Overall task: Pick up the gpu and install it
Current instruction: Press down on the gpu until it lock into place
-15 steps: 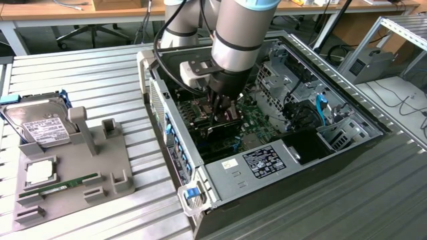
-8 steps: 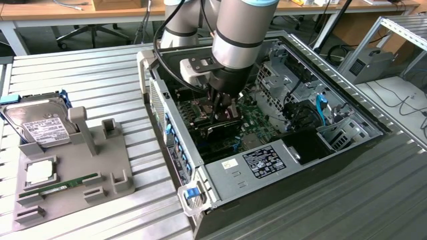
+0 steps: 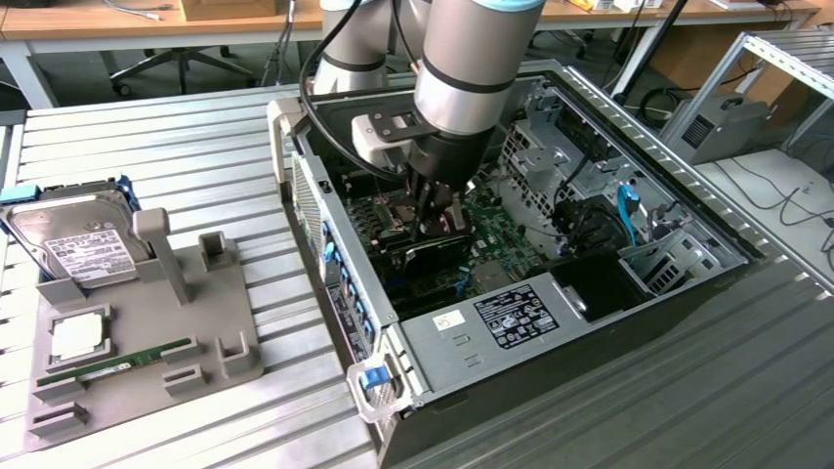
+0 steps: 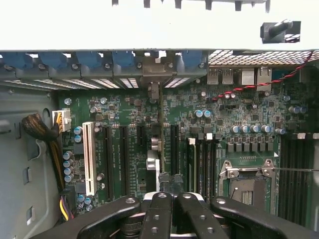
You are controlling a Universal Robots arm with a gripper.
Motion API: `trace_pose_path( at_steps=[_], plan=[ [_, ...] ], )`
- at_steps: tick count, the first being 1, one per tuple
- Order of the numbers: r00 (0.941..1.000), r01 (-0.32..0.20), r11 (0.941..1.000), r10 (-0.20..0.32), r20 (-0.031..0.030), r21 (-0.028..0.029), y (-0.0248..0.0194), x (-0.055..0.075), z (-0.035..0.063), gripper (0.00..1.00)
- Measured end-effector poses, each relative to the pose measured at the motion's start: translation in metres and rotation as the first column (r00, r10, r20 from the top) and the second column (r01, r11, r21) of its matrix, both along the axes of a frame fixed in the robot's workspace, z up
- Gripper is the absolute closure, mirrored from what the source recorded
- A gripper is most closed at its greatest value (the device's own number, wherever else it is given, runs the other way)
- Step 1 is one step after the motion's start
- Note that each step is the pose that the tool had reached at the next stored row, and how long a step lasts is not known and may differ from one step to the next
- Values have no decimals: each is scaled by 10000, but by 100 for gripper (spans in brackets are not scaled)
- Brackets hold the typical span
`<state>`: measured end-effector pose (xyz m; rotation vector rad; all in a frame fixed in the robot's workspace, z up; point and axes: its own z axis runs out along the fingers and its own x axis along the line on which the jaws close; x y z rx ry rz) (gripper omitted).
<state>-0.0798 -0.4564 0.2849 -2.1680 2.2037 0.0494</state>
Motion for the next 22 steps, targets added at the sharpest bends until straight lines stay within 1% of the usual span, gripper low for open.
trace_pose_path(
  at_steps=[6, 12, 22],
  plan=[
    [10000, -2, 10000, 2, 1, 2, -3, 1, -1, 89],
    [10000, -1, 10000, 1, 1, 2, -19, 1, -1, 89],
    [10000, -2, 10000, 2, 1, 3, -30, 1, -22, 89]
  ],
)
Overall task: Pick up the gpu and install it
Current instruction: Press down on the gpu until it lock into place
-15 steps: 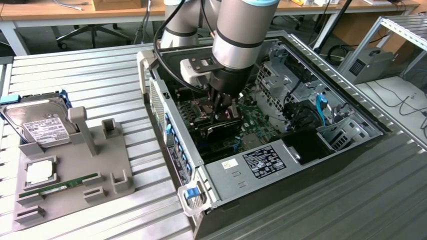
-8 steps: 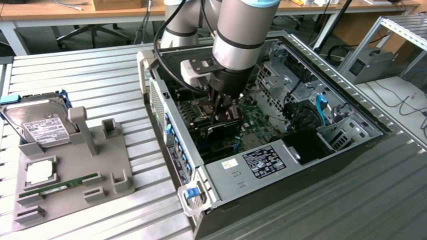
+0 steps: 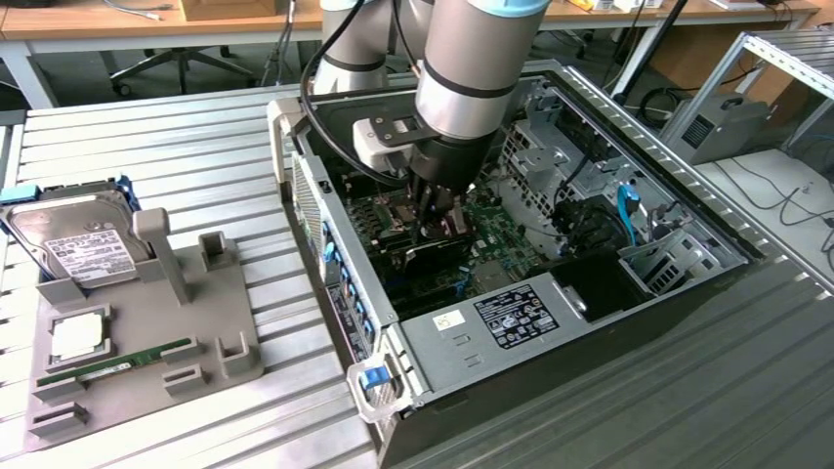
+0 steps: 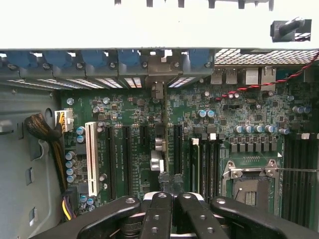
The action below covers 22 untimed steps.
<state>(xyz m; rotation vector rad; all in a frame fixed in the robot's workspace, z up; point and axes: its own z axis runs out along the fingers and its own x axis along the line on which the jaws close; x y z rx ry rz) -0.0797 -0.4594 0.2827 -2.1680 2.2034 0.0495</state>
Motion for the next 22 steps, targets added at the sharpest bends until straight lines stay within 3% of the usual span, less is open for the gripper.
trace_pose_path(
  at_steps=[22],
  plan=[
    [10000, 0, 10000, 0, 0, 2, 14, 0, -47, 89]
  ],
)
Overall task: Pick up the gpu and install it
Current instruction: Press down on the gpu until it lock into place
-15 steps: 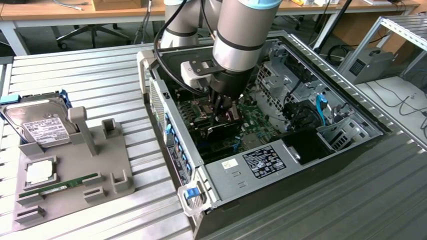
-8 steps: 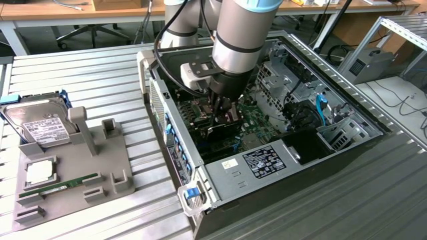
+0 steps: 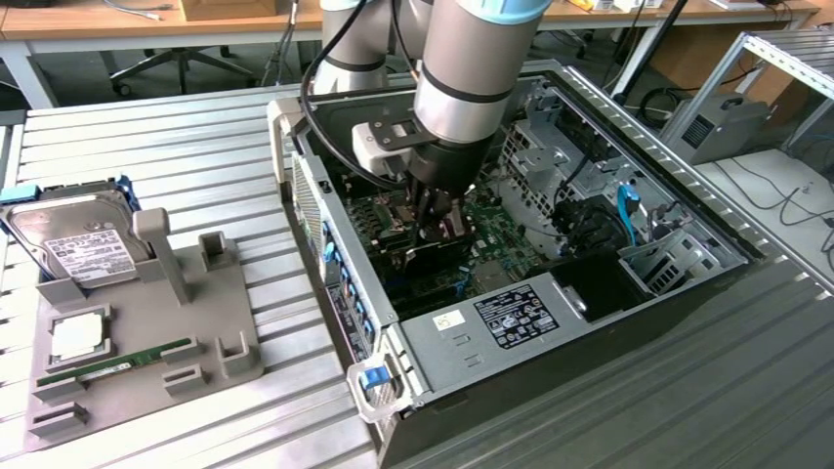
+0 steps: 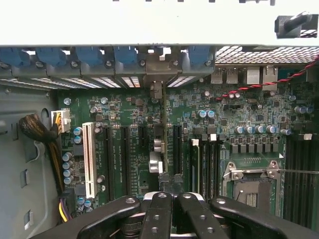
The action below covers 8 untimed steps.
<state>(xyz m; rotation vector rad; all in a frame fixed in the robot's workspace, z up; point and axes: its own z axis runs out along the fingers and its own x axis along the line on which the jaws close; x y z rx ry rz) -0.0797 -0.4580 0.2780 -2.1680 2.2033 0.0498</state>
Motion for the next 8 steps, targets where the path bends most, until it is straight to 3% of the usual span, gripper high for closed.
trace_pose_path(
  at_steps=[8],
  plan=[
    [10000, 1, 10000, -1, 1, 1, 3, 0, -11, 89]
  ],
)
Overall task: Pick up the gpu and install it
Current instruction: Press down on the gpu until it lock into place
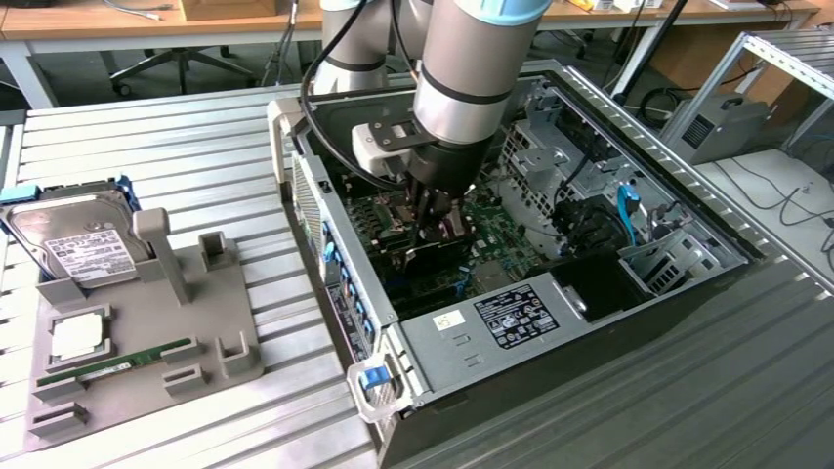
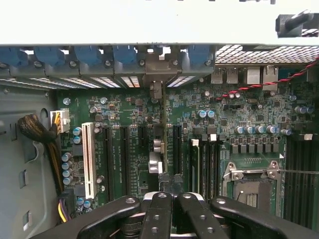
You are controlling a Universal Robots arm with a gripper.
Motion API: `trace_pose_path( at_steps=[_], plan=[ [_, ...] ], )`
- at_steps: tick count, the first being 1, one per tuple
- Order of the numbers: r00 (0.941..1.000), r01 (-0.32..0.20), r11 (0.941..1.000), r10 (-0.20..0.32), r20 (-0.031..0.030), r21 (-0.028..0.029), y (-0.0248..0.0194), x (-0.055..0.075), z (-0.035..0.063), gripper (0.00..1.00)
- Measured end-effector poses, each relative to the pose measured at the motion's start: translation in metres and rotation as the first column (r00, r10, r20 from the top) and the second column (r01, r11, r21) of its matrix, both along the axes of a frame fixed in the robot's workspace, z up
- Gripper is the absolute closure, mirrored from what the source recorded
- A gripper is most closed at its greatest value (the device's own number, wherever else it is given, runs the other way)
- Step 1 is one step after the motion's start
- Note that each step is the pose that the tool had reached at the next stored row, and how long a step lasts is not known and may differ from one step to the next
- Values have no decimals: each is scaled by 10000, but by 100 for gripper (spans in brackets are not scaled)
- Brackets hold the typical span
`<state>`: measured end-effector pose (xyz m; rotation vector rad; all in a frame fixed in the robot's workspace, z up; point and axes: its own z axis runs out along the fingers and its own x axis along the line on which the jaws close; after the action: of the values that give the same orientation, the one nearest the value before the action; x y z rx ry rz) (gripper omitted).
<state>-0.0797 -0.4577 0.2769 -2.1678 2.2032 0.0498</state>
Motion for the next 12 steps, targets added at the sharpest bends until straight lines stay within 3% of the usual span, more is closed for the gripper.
trace_pose_path(
  at_steps=[12],
  plan=[
    [10000, -1, 10000, 1, -1, -1, 0, -1, -35, 89]
  ],
)
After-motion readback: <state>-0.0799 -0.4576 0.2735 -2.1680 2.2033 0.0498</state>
